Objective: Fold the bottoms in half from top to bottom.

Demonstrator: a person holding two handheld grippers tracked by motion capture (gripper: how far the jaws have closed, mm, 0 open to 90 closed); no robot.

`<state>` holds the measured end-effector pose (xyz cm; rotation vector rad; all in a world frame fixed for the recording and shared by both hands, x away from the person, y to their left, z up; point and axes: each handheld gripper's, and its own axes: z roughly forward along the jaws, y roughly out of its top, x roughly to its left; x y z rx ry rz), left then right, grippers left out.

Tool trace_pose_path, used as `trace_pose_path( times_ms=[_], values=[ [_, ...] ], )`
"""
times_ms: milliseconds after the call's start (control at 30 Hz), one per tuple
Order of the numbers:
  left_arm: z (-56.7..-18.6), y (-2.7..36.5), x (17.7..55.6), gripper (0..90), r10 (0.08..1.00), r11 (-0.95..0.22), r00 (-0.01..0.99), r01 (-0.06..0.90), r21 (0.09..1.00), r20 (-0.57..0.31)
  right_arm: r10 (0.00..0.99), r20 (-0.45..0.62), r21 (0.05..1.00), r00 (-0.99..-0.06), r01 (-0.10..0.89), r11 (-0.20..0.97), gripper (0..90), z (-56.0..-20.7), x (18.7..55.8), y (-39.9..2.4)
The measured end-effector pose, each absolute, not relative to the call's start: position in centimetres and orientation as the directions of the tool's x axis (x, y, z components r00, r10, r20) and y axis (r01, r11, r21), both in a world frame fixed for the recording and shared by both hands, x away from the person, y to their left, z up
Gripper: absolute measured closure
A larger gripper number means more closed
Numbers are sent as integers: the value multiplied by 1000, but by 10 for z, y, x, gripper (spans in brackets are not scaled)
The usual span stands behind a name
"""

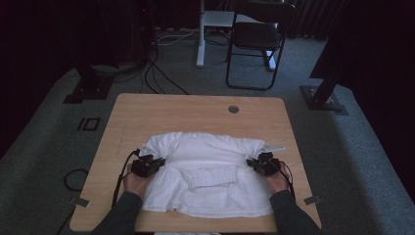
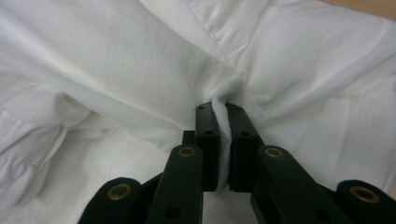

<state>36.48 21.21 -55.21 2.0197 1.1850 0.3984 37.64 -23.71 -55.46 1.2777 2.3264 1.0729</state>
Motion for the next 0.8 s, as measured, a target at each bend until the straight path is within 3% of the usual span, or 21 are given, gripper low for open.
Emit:
trace_pose_path(
  times_ms=[367, 500, 700, 800],
  values=[
    [-548, 206, 417, 861, 903, -228, 419, 652, 723, -92, 849, 99, 709, -519, 636, 307, 847, -551, 428, -225],
    [-547, 207, 442, 861, 923, -155, 358, 678, 719, -139, 869, 115, 701, -482, 659, 273, 847, -549, 455, -220],
    [-544, 208, 448, 864, 926, -147, 348, 690, 709, -147, 876, 122, 694, -466, 672, 260, 845, -548, 464, -217],
    [-537, 214, 445, 873, 914, -80, 342, 679, 730, -217, 868, 115, 706, -483, 654, 270, 847, -545, 462, -221]
  ],
)
